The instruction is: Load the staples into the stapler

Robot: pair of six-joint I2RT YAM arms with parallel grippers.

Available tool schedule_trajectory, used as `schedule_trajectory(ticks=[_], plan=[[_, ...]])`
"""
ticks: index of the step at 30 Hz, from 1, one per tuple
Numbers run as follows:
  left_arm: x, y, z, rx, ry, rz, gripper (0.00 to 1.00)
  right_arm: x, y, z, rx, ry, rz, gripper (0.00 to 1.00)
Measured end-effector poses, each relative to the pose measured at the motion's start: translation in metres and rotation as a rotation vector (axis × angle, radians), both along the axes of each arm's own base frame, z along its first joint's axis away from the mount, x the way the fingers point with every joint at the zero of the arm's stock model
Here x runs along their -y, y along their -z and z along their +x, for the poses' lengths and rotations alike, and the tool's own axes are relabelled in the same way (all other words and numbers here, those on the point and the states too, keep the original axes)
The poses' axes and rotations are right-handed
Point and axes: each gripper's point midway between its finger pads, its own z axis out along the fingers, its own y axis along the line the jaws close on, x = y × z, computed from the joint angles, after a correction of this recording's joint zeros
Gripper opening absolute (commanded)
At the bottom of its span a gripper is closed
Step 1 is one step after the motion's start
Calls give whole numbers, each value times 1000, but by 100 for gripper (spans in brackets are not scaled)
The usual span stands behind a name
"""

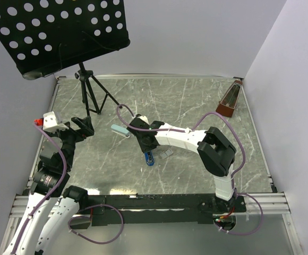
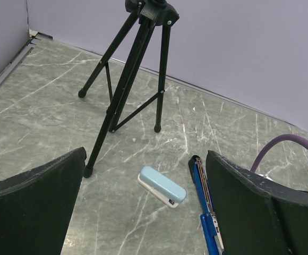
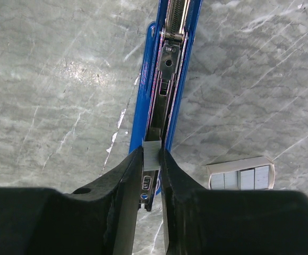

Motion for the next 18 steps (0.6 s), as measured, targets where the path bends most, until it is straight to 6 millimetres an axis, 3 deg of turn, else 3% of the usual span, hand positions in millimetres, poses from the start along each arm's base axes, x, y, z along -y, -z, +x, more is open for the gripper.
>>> schedule_trajectory(ticks=[18], plan=[[0, 0, 0, 0, 0, 0, 99, -1, 0, 0, 1, 8, 7, 32]])
